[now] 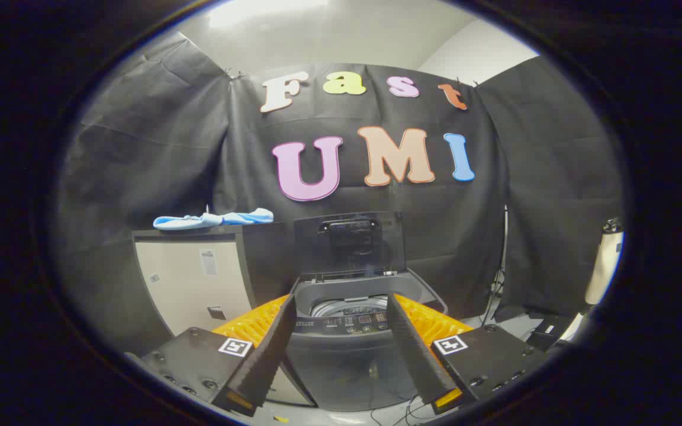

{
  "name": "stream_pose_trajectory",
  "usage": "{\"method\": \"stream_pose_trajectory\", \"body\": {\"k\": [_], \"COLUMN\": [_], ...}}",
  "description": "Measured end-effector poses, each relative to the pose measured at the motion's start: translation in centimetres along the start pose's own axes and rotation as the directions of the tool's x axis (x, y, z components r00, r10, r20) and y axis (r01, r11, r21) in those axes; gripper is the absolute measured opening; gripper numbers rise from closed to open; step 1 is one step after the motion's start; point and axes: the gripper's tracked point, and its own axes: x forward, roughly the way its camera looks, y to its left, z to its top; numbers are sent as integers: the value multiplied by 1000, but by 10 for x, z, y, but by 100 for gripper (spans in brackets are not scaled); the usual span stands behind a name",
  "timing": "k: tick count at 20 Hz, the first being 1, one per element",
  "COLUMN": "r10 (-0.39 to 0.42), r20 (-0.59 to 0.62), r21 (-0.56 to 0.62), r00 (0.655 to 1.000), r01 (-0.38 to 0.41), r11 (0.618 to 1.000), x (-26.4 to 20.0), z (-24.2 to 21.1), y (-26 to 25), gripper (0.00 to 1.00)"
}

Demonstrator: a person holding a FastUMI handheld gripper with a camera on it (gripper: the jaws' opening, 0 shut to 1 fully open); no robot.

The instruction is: Put the clothes into the washing machine and then close the washing machine lid.

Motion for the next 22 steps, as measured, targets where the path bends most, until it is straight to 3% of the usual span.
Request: {"method": "stream_pose_trajectory", "body": {"k": [13, 22], "r10": [-55, 21], "r20": [2, 12], "r21": [-59, -95], "r00": [998, 1000], "r01": [55, -20], "r11": [997, 995], "x": [7, 39], "z": [3, 52], "y": [-6, 80], "gripper": [95, 95]}}
